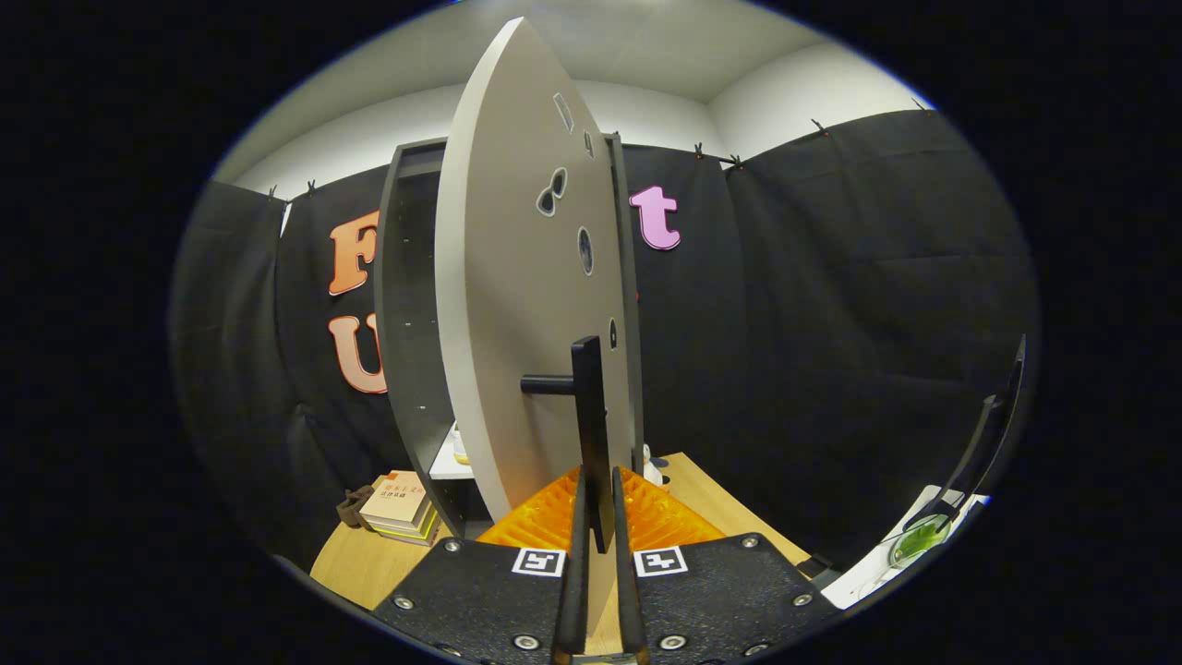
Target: Open the shoe cabinet door, grab the shoes and put them into the shoe cabinet, then close the shoe cabinet door.
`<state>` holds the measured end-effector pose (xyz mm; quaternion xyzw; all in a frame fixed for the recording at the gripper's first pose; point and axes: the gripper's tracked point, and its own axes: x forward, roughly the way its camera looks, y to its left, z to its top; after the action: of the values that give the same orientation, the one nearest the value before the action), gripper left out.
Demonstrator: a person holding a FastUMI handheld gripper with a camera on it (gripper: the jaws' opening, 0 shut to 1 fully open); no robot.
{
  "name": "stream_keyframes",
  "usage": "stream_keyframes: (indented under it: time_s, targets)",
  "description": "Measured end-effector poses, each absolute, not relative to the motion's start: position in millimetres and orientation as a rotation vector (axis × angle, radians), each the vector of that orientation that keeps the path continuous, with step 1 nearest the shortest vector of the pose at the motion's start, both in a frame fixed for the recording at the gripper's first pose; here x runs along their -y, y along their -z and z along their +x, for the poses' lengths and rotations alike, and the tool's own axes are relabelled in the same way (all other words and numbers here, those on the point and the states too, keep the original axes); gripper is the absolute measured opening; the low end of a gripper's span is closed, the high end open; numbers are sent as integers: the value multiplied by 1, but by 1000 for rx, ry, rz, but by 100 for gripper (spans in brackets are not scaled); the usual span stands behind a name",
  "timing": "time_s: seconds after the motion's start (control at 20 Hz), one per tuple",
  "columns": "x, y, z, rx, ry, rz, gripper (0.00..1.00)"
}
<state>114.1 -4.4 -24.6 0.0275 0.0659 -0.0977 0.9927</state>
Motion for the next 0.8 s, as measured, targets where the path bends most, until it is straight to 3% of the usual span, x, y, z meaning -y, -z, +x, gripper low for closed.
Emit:
stream_keyframes:
  time_s: [0.8]
  targets:
    - [82,24,84,-125,341,46,10]
